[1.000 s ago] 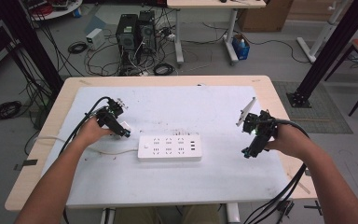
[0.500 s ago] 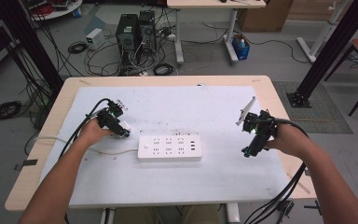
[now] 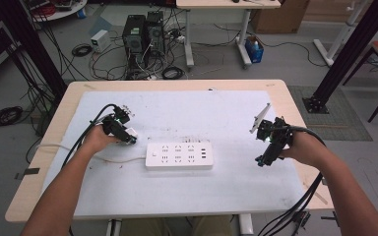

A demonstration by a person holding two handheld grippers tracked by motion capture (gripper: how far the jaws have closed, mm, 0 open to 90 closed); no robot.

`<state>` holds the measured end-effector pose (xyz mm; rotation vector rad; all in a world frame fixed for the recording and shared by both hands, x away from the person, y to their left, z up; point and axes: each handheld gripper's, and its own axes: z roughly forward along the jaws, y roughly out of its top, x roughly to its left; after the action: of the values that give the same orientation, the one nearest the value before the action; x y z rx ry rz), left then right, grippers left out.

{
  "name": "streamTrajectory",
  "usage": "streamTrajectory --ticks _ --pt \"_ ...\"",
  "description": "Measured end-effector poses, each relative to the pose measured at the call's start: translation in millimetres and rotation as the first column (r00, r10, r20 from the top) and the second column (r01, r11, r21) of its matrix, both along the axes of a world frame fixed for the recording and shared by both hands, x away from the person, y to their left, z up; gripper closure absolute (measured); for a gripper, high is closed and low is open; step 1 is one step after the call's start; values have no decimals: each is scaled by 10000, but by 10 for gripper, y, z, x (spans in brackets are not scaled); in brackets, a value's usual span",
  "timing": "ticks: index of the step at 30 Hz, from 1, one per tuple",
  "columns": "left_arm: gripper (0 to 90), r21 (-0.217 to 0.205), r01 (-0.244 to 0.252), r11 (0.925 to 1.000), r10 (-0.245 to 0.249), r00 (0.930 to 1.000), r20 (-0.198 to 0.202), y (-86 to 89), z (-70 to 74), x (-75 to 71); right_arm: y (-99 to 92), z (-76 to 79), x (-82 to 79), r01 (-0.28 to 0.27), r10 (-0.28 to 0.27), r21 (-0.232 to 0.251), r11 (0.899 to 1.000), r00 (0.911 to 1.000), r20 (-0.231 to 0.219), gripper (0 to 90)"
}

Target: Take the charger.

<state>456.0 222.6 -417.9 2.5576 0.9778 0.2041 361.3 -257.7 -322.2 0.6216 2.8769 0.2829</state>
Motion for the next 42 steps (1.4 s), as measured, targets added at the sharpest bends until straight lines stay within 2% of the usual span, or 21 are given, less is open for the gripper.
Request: streamTrajectory --ticks 3,4,6,7,8,9,11,13,14,15,19,21,23,27,28,29,31,36,37,42 --pt "425 -7 -75 10000 75 9999 80 15 26 -4 -4 -5 -7 11 -11 17 10000 10000 3 30" --pt "425 -174 -125 9998 128 9997 197 26 82 -20 -10 -4 -9 32 -32 44 10000 10000 46 30" --pt "425 -230 -128 9997 134 9995 282 29 116 -32 -17 -3 -10 109 -110 45 9999 9999 94 30" --pt "425 -238 -38 9997 46 9993 371 38 156 -42 -19 -6 -6 105 -106 58 9999 9999 111 30" --pt "425 -481 -25 9988 50 9987 514 50 222 -76 -20 -9 -4 132 -132 45 9999 9998 127 30" --pt "425 -481 -25 9988 50 9987 514 50 222 -76 -20 -9 -4 132 -132 45 9999 9998 127 30" --pt "425 -752 143 9971 -96 9980 630 67 328 -139 -15 -19 -1 264 -264 14 9997 9992 312 30" --pt "425 -821 243 9963 -186 9975 687 72 368 -162 -17 -15 3 318 -320 44 9995 9986 425 30" --pt "425 -843 389 9957 -327 9967 740 77 416 -184 -24 -1 7 472 -484 217 9987 9971 585 31" --pt "425 -966 556 9938 -467 9947 913 77 514 -234 -29 9 8 541 -557 269 9982 9964 632 30" --pt "425 -936 1015 9904 -905 9892 1153 56 735 -341 -38 20 4 670 -696 366 9971 9946 764 30" --pt "425 -942 1091 9896 -972 9878 1220 42 787 -373 -39 16 -1 652 -677 348 9973 9947 780 30" --pt "425 -974 1386 9855 -1241 9821 1420 1 943 -474 -31 9 -11 679 -707 389 9969 9944 780 30" --pt "425 -1089 1599 9811 -1420 9775 1557 -29 1030 -539 -21 -2 -12 632 -660 386 9973 9949 767 30" --pt "425 -968 1873 9775 -1698 9716 1650 -101 1140 -633 7 -13 -19 594 -616 311 9978 9953 748 30" --pt "425 -968 1873 9775 -1698 9716 1650 -101 1140 -633 7 -13 -19 594 -616 311 9978 9953 748 30" --pt "425 -815 2123 9738 -1960 9653 1723 -169 1236 -707 33 -2 -22 492 -519 343 9982 9952 828 30" --pt "425 -907 2312 9687 -2126 9607 1787 -224 1317 -766 54 6 -30 455 -483 342 9984 9951 863 30" --pt "425 -934 2538 9627 -2346 9556 1781 -269 1371 -810 58 10 -31 389 -417 331 9987 9952 890 30" --pt "425 -907 2773 9565 -2568 9478 1891 -366 1460 -910 98 42 -53 281 -315 362 9989 9949 957 30"
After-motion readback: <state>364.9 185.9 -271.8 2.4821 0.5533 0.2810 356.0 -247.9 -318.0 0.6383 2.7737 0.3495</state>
